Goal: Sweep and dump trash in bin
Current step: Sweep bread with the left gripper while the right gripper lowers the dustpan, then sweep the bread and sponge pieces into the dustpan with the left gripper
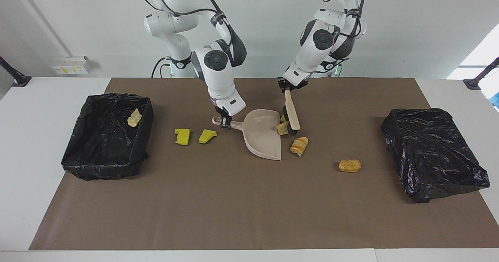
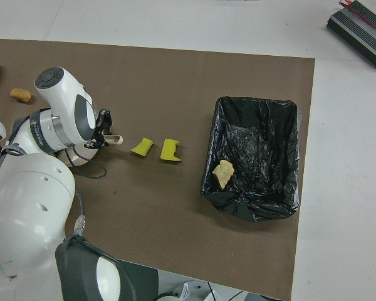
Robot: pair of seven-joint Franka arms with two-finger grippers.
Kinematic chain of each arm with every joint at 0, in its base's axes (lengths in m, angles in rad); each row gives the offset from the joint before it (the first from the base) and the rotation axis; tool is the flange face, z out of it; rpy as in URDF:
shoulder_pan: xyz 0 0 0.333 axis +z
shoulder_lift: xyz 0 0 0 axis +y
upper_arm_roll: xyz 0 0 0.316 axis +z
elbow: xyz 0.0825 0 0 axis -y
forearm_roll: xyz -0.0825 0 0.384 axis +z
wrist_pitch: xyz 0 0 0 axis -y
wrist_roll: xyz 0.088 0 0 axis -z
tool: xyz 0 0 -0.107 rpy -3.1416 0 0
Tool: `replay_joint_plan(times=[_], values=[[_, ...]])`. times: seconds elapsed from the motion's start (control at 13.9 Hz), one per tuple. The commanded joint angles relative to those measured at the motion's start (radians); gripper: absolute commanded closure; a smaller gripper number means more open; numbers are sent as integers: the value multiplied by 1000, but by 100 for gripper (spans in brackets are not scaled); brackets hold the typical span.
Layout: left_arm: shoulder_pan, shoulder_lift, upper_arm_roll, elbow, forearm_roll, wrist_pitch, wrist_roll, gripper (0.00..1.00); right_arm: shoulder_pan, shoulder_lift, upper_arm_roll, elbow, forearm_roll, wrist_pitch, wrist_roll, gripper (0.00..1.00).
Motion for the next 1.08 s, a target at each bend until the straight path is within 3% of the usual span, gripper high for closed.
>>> replay_joint_plan(times=[0.0,0.14,0.29,0.43,0.58,0.79,1.01], values=[[-62,7,14,46,-20,9,-87,100,-8,-16,9,-21,36,28,-2,100],[-27,-14,25,98,-20,-45,-92,100,-8,-16,9,-21,36,30,-2,100],[89,-8,33,162,26,-158,-73,100,-8,-16,9,-23,36,30,-2,100],[184,15,31,190,183,-177,-26,100,-8,-16,9,-21,36,30,-2,100],[287,27,34,193,231,-162,84,100,-8,-16,9,-21,36,28,-2,100],[460,119,34,283,337,-116,282,100,-8,-14,9,-20,36,30,-2,100],[499,326,36,446,423,-87,333,100,-8,-14,9,-20,36,28,7,100]])
